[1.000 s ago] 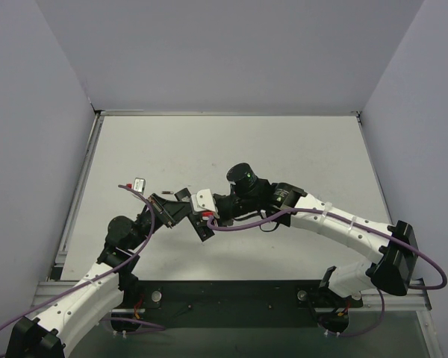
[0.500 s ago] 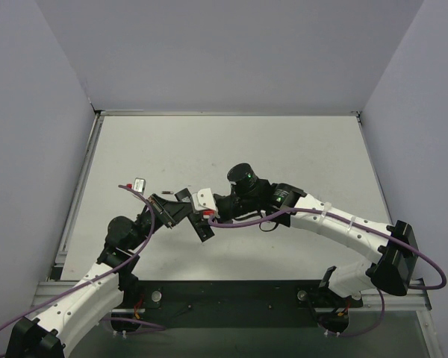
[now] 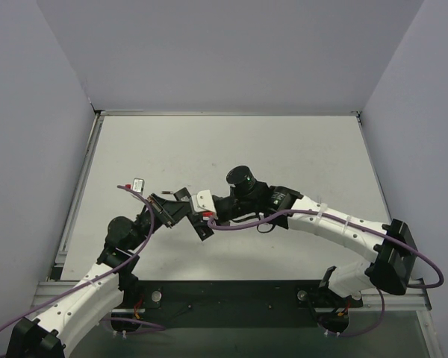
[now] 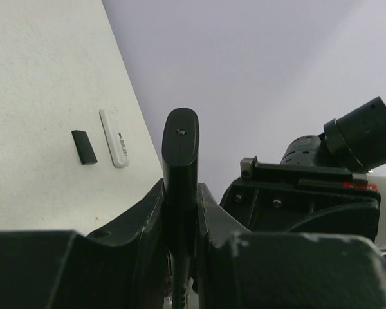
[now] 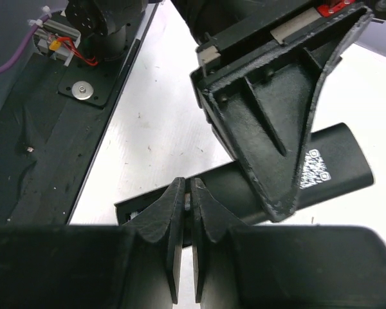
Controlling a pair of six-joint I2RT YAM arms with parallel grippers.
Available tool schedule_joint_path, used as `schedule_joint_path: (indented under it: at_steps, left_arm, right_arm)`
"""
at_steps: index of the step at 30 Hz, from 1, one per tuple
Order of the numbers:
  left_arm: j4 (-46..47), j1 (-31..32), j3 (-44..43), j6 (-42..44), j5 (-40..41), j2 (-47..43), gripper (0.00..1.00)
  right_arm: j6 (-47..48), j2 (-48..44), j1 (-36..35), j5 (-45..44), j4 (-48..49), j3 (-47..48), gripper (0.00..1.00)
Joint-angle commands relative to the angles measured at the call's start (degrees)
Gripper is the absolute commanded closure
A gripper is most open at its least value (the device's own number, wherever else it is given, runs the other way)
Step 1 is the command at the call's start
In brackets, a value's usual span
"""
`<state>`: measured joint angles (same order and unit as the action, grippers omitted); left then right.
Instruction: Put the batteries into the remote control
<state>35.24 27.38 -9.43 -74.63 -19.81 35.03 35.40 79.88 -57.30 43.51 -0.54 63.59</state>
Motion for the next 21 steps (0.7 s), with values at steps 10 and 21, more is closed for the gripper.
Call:
schedule_joint_path:
  at_steps: [10, 21]
  left_arm:
    - [13.56, 0.05, -2.61, -5.71, 1.89, -3.47, 1.00]
    - [-22.52, -0.04, -5.32, 19.41, 16.01, -12.33, 1.00]
  right_arm:
    - [-3.31, 3.80, 1.05, 1.05, -1.31, -4.98, 0.97]
    - [-13.84, -0.86, 2.01, -1.57, 5.62, -1.81, 0.51]
